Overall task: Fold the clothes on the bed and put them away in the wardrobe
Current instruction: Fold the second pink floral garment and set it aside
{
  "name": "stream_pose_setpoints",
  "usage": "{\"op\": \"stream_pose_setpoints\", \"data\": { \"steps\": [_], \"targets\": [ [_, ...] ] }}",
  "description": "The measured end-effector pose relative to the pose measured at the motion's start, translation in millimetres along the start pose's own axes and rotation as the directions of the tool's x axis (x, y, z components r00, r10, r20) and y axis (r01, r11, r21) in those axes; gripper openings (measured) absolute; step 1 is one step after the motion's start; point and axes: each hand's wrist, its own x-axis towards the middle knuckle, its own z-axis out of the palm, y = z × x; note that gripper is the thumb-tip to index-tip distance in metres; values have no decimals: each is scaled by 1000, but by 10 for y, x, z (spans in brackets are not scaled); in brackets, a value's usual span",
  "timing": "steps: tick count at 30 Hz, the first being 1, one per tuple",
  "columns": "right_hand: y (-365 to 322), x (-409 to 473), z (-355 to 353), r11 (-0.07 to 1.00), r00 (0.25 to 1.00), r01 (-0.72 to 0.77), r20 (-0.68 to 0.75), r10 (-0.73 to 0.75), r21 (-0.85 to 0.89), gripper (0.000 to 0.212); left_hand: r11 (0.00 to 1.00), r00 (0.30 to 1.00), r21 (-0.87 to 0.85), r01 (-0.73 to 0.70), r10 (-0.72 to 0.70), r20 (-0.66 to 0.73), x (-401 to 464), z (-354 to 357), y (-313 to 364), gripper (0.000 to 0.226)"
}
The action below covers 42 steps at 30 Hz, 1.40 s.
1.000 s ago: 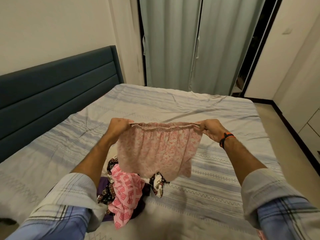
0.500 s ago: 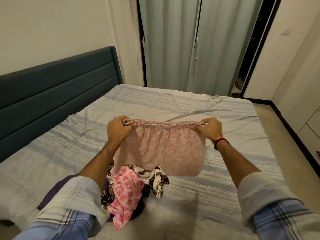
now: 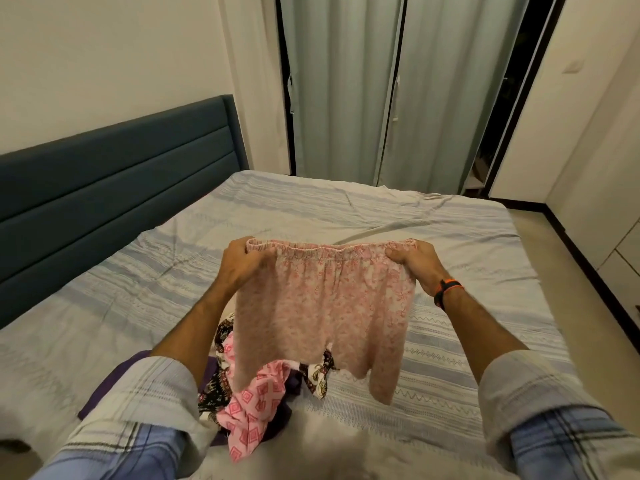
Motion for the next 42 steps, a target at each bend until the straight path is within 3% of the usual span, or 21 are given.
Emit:
{"op": "stream_pose_setpoints", "data": {
  "steps": [4, 7, 9, 13, 16, 18, 20, 22, 24, 27, 33, 37, 42],
  "targets": [
    [7, -22, 29, 998, 1000, -1, 12, 2, -65, 36, 984, 997, -166, 69, -62, 49, -52, 38, -37, 4],
    [7, -16, 6, 999, 999, -16, 45, 19, -52, 50, 974, 991, -202, 106, -86, 103, -56, 24, -78, 16],
    [-7, -8, -45, 999, 995, -40, 94, 37, 33, 42, 952, 979, -257, 165, -126, 163, -89, -28, -27, 16],
    [-60, -44, -210, 954, 902, -161, 431, 38, 254, 64, 783, 858, -453, 425, -190, 477, -212, -207, 112, 19],
    [-112, -34, -234, 924, 851, -228, 524, 36, 308, 52, 698, 789, -488, 523, -181, 587, -246, -254, 142, 23],
    [-144, -13, -134, 937, 914, -235, 387, 123, 257, 28, 727, 800, -419, 544, -301, 518, -181, -179, 132, 21],
    [-140, 18, 20, 980, 981, -186, 42, 190, -76, 10, 818, 850, -267, 509, -430, 303, -80, -45, 79, 21],
    [-114, 1, 215, 918, 983, -147, -154, 96, -368, 18, 895, 902, -112, 431, -424, 81, -28, 120, 28, 31],
    [-105, -77, 423, 910, 990, -88, -134, 35, -406, 30, 925, 925, -23, 378, -379, -13, -121, 274, 112, 30],
    [-93, -128, 678, 931, 994, -12, -103, -27, -365, 33, 949, 950, 29, 312, -312, -31, -263, 491, 316, 14],
    [-140, -205, 959, 922, 995, 77, -36, -97, -379, 34, 974, 971, -8, 228, -228, -68, -312, 803, 430, 16],
    [-171, -225, 1058, 914, 994, 109, 17, -112, -390, 28, 991, 992, -47, 127, -127, 0, -390, 935, 506, 8],
    [-241, -263, 1102, 925, 992, 101, 112, -65, -366, 27, 991, 976, -124, 54, -26, 218, -419, 984, 555, 23]
  ]
}}
